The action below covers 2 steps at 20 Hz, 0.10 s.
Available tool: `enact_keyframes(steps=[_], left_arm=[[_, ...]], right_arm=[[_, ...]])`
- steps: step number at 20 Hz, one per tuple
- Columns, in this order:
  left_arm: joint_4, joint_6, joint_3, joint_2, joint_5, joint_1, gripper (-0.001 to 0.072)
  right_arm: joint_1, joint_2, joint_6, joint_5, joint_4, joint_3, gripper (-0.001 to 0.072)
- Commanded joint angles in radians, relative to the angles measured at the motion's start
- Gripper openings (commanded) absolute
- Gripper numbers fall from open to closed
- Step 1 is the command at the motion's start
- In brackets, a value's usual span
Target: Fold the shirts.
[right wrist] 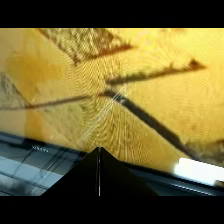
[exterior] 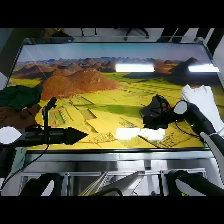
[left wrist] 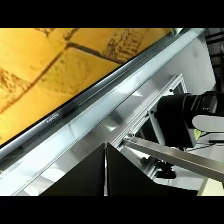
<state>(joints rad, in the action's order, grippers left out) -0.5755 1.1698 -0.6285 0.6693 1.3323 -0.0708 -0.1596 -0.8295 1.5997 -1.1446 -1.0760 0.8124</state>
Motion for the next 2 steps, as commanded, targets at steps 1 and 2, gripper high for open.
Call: enact_keyframes(steps=[1, 2], left_arm=[[-0.001, 0.002, 0.032, -0.048, -0.008, -0.001, 0.0014], [-0.001, 0.002, 0.032, -0.055, -0.009, -0.001, 0.0014]], right_arm=[[-0.004, 0.001, 0.000, 0.004, -0.001, -0.004, 0.0019], [-0.004, 0.000, 0.000, 0.004, -0.001, -0.004, 0.0019]])
